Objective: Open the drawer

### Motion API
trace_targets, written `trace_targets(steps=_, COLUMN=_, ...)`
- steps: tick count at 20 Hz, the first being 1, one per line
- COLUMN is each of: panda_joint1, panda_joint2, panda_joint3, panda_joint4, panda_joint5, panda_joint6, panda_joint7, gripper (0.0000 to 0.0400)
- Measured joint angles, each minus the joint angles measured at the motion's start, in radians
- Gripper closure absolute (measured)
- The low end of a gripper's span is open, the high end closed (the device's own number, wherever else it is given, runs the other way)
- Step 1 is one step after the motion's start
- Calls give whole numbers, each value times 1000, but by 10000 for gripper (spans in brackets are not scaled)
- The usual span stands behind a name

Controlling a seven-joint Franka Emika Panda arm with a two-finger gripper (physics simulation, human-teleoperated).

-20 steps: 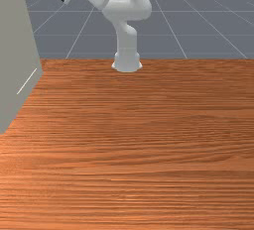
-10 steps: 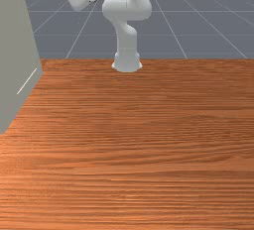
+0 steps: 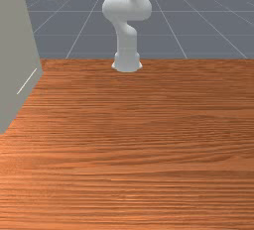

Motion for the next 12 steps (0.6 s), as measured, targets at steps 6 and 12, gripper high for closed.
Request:
trace_targets(steps=6, panda_joint1=-11, panda_joint2=4, panda_joint3=14, panda_joint4=7, panda_joint5=-87, panda_joint6=-97, panda_joint7=-22, gripper=400)
trace_targets(steps=12, panda_joint1=-6, panda_joint2=-90, panda_joint3=-19, panda_joint4=-88, panda_joint5=-22, panda_joint6=125, panda_joint7=-383, gripper=400)
